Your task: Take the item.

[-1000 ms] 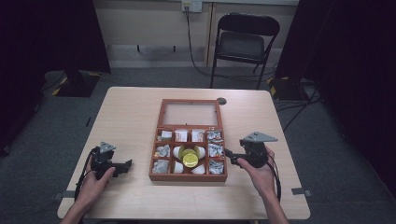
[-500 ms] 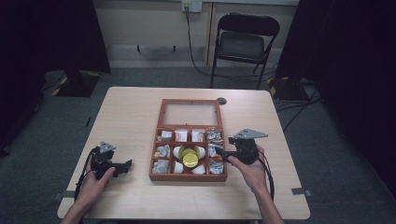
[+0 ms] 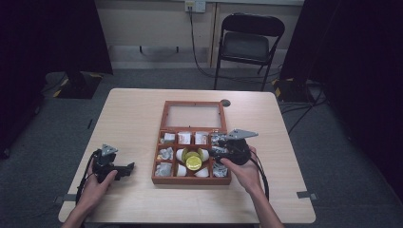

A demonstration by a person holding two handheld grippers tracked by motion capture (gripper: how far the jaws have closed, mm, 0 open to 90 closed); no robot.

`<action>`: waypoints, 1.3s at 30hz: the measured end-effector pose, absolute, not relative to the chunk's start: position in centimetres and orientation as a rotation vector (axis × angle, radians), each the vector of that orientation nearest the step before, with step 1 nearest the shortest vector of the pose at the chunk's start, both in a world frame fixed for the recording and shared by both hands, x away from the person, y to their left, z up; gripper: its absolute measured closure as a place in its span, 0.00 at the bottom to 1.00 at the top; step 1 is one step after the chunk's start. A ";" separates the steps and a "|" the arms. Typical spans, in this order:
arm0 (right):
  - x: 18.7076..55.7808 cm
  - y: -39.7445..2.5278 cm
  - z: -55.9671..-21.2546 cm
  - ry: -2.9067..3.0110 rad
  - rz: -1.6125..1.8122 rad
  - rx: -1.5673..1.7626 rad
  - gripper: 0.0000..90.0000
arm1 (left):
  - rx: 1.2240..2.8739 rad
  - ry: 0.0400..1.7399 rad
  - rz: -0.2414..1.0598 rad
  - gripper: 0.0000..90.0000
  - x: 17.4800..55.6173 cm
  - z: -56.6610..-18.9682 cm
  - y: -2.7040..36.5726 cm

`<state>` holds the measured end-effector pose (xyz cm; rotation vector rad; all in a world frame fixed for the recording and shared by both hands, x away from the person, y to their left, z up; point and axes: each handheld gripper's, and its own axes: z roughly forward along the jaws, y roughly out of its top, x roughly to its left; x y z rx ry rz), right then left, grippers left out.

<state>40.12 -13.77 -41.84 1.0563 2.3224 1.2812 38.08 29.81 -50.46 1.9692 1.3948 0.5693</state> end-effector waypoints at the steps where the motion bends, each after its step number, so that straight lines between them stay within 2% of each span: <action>1: 40.2 -13.6 -41.8 2.328 1.282 1.049 0.46 | 1.970 1.395 0.571 0.00 38.1 -50.5 29.8; 12: 40.4 -11.3 -42.4 2.405 1.271 1.005 0.41 | 1.972 1.393 0.565 0.00 38.0 -50.5 29.8; 26: 40.6 -9.0 -44.6 2.526 1.238 0.998 0.54 | 1.973 1.390 0.566 0.00 38.0 -50.5 29.8; 39: 40.3 -7.9 -45.3 2.568 1.175 0.943 0.54 | 1.969 1.389 0.565 0.00 38.0 -50.5 29.8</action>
